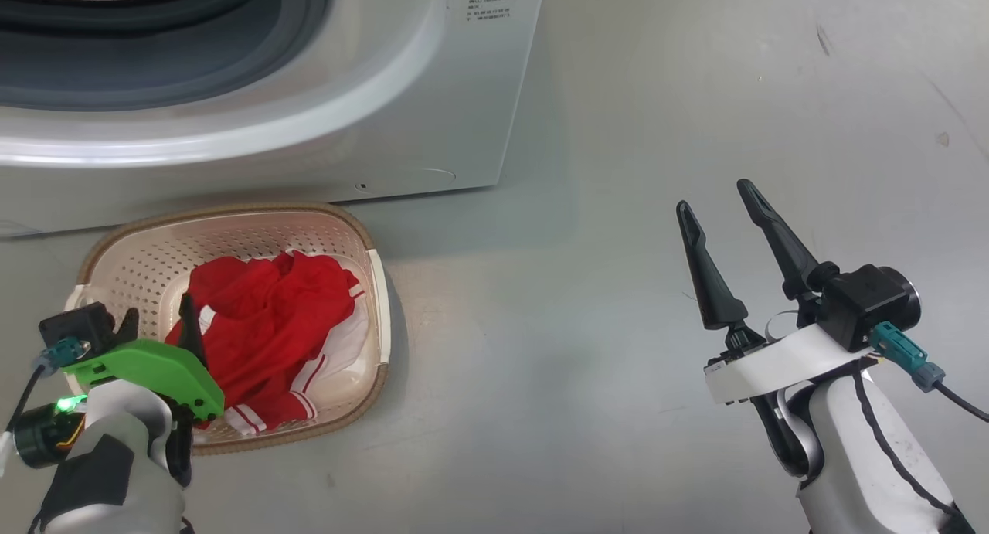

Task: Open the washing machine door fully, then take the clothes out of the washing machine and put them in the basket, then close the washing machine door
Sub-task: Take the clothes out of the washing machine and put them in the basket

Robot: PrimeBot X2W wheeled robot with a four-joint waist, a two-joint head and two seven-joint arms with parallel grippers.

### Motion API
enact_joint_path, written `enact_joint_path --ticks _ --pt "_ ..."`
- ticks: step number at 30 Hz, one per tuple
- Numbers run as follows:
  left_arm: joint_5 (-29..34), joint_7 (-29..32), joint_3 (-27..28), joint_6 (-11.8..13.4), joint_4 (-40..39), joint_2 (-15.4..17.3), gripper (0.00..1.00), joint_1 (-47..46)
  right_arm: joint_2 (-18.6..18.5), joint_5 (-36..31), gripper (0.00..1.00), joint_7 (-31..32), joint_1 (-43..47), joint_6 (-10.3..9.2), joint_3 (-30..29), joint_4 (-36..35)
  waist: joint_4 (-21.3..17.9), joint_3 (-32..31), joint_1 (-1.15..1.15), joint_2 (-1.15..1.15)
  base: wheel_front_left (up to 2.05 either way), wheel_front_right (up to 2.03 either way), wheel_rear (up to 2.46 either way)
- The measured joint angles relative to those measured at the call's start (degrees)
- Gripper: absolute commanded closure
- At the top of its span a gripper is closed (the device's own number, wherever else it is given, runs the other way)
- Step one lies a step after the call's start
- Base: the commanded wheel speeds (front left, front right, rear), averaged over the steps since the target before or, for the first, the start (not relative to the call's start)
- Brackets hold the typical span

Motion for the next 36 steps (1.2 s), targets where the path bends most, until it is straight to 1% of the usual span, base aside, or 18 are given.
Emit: enact_joint_path --ticks 3,9,12,14,15,16,23,27,36 --pt "0.7 -0.5 -0.7 -0.5 -1.1 0.0 0.00 0.3 0.3 0.0 0.00 0.0 0.0 0.00 -0.1 0.5 0.5 -1.8 0.00 0.00 0.00 0.00 0.00" --pt "2.0 -0.5 -1.8 -0.7 -3.6 0.0 0.00 1.5 0.3 0.5 0.00 0.0 0.3 0.00 -0.7 1.4 1.4 -5.0 0.00 0.00 0.00 0.00 0.00" --pt "2.5 -0.5 -1.7 -1.0 -8.0 -0.1 0.00 2.1 0.2 0.5 0.00 0.0 1.1 0.00 -1.6 1.8 2.0 -7.0 0.00 0.00 0.00 0.00 0.00" --pt "3.9 -0.5 -2.2 -1.3 -11.0 -0.3 0.00 2.1 0.2 0.5 0.00 0.0 2.1 0.00 -2.4 2.1 2.5 -8.3 0.00 0.00 0.00 0.00 0.00" --pt "5.3 -0.5 -3.1 -1.4 -13.7 -0.4 0.00 2.3 0.1 0.6 0.00 0.0 3.1 0.00 -3.3 2.3 3.1 -9.6 0.00 0.00 0.00 0.00 0.00" --pt "5.3 -0.5 -3.1 -1.4 -13.7 -0.4 0.00 2.3 0.1 0.6 0.00 0.0 3.1 0.00 -3.3 2.3 3.1 -9.6 0.00 0.00 0.00 0.00 0.00" --pt "5.9 -0.5 -2.5 -1.8 -22.3 -1.1 0.00 6.5 0.2 1.8 0.00 0.0 5.2 -0.01 -5.6 2.5 5.2 -13.9 0.00 0.00 0.00 0.00 0.00" --pt "7.8 -0.6 -2.9 -1.9 -27.1 -1.4 0.00 8.3 0.1 2.0 0.00 0.0 6.9 -0.02 -6.6 2.5 6.5 -16.1 0.00 0.00 0.00 0.00 0.00" --pt "8.8 -0.6 -3.2 -2.0 -35.0 -1.9 0.00 14.9 0.2 2.0 0.00 0.0 9.2 -0.02 -7.2 2.6 8.9 -20.4 0.00 0.00 0.00 0.00 0.00"
